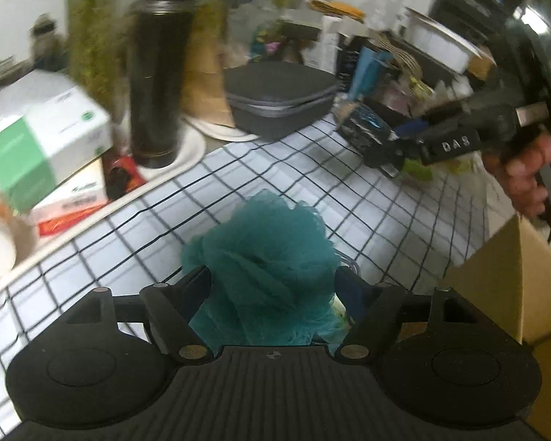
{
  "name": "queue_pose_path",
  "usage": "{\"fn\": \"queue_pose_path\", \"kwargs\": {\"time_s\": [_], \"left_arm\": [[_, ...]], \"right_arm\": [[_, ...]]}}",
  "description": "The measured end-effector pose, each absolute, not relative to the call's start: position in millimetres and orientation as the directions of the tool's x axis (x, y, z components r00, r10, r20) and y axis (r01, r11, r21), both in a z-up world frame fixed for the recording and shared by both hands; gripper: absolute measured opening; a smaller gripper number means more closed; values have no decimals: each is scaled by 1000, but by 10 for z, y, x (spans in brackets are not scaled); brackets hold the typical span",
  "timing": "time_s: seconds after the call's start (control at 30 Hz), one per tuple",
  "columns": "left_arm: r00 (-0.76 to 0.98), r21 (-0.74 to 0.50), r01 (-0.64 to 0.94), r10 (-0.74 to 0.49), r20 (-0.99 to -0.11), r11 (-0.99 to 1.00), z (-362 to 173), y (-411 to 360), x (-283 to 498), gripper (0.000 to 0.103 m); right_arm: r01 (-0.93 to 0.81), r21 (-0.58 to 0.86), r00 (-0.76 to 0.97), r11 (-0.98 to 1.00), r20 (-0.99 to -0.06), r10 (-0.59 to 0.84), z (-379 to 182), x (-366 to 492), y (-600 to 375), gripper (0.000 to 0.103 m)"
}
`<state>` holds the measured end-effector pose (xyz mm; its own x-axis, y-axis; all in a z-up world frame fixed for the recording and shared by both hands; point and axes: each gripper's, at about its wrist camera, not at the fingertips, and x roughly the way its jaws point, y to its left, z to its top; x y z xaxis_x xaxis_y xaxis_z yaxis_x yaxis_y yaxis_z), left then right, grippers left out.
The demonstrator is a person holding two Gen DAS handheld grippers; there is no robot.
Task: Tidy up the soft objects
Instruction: 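Close the left gripper on the loofah and lift while the right lifts the packet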
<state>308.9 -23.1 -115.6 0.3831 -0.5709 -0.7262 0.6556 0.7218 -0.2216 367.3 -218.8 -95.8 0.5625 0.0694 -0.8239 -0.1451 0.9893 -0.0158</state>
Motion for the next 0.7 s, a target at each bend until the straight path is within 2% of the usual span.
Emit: {"fn": "queue_pose_path", "kwargs": {"time_s": [0.07, 0.3, 0.33, 0.37, 0.4, 0.53, 0.7], "left_arm": [[383, -201, 662, -556, -738, 722, -1200, -287, 3113, 79], [386, -134, 671, -497, -777, 729, -1359, -409, 3158, 79], [393, -128, 671, -496, -774, 730, -1358, -412, 3149, 77], [397, -125, 673, -498, -771, 729, -1353, -413, 3142, 71], [396, -121, 676, -497, -772, 727, -1352, -412, 3133, 60], [404, -139, 649, -493, -770, 748, -1327, -356, 3156, 40], [447, -148, 615, -498, -743, 774, -1223, -269, 3153, 27]], "right_arm": [[-150, -21, 560, 988, -826, 68, -966, 3676, -2172, 53], [-151, -25, 565, 988, -823, 65, -961, 3681, -2194, 53], [-150, -25, 563, 988, -824, 64, -963, 3681, -2198, 53], [-150, -27, 563, 988, -824, 63, -962, 3679, -2198, 53], [-152, -29, 565, 988, -823, 63, -956, 3673, -2195, 53], [-156, -30, 575, 987, -815, 66, -920, 3638, -2191, 53], [-152, -27, 584, 988, -809, 68, -888, 3592, -2222, 53]]}}
